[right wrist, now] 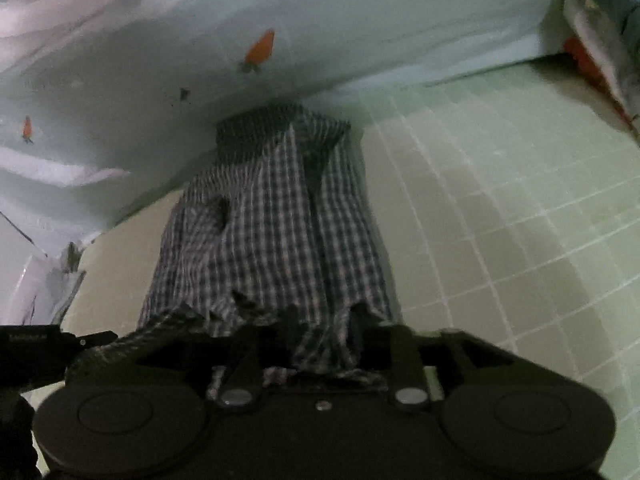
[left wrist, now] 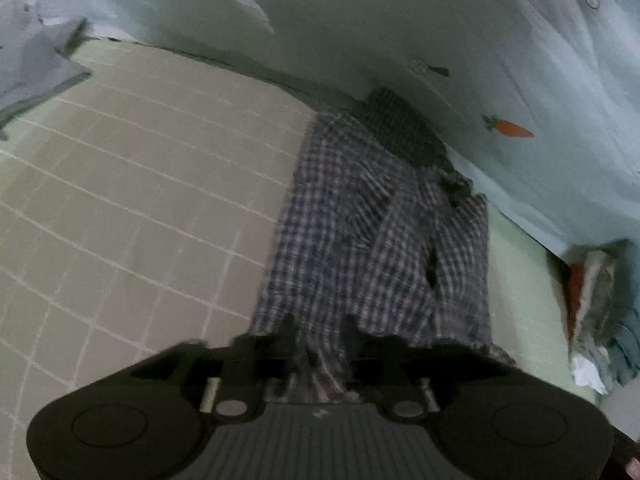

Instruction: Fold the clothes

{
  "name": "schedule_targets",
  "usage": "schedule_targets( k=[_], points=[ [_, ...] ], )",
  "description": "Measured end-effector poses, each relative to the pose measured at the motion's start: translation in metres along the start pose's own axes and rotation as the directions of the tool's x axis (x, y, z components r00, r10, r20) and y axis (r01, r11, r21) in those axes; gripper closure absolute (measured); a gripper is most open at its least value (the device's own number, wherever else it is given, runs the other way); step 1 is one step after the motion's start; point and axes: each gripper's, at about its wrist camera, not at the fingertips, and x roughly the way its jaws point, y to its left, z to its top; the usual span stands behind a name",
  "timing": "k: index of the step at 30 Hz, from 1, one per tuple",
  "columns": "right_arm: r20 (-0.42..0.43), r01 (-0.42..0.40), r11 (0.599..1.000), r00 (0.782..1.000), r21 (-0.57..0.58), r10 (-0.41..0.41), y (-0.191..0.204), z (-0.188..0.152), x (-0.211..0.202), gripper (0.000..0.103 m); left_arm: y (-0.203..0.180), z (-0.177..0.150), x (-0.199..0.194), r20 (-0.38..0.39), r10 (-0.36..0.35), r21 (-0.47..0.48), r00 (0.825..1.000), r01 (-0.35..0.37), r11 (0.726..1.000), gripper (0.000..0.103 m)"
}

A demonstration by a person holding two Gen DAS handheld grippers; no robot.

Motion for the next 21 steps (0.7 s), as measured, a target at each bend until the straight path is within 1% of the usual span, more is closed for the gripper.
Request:
schedule_targets(
  k=[3, 4, 5, 9, 12, 16, 17, 18, 21],
  points=[
    [0.014, 0.009, 1.000, 1.000, 0.027, -0.009, -0.006, 0.000, -0.009, 0.064, 0.001, -0.002, -0.015, 0.022, -0.001, -0.001, 1.000, 0.001, 1.000, 0.060],
    [0.019, 0.012, 0.999, 1.000, 0.037, -0.013, -0.008, -0.001, -0.012, 0.063, 0.002, -0.003, -0.020, 0.029, -0.001, -0.001, 1.000, 0.001, 1.000, 0.056],
    [0.023, 0.015, 0.999, 1.000, 0.046, -0.016, -0.010, -0.001, -0.015, 0.063, 0.002, -0.004, -0.025, 0.037, 0.000, 0.000, 0.999, 0.000, 1.000, 0.055],
    [0.041, 0.051, 0.996, 0.998, 0.077, -0.055, -0.020, -0.007, -0.032, 0.059, 0.009, -0.013, -0.042, 0.052, 0.040, 0.010, 0.998, -0.040, 0.999, 0.053],
    [0.026, 0.062, 0.992, 0.998, 0.114, -0.065, -0.028, -0.013, -0.041, 0.058, 0.015, -0.026, -0.051, 0.044, 0.063, 0.003, 0.997, -0.063, 0.998, 0.052],
    [-0.017, 0.082, 0.992, 0.997, 0.094, -0.081, -0.029, -0.025, -0.048, 0.054, 0.019, -0.047, -0.061, 0.012, 0.059, 0.001, 0.998, -0.059, 0.998, 0.051],
    [-0.026, 0.082, 0.993, 0.996, 0.086, -0.081, -0.028, -0.030, -0.050, 0.051, 0.020, -0.052, -0.063, 0.002, 0.057, 0.002, 0.998, -0.057, 0.998, 0.050],
    [-0.034, 0.083, 0.993, 0.996, 0.080, -0.081, -0.028, -0.034, -0.052, 0.049, 0.020, -0.054, -0.063, -0.005, 0.062, 0.004, 0.998, -0.062, 0.998, 0.048],
    [-0.055, 0.093, 0.994, 0.994, 0.059, -0.090, -0.026, -0.043, -0.055, 0.047, 0.019, -0.060, -0.062, -0.024, 0.069, 0.011, 0.997, -0.069, 0.998, 0.047]
  ],
)
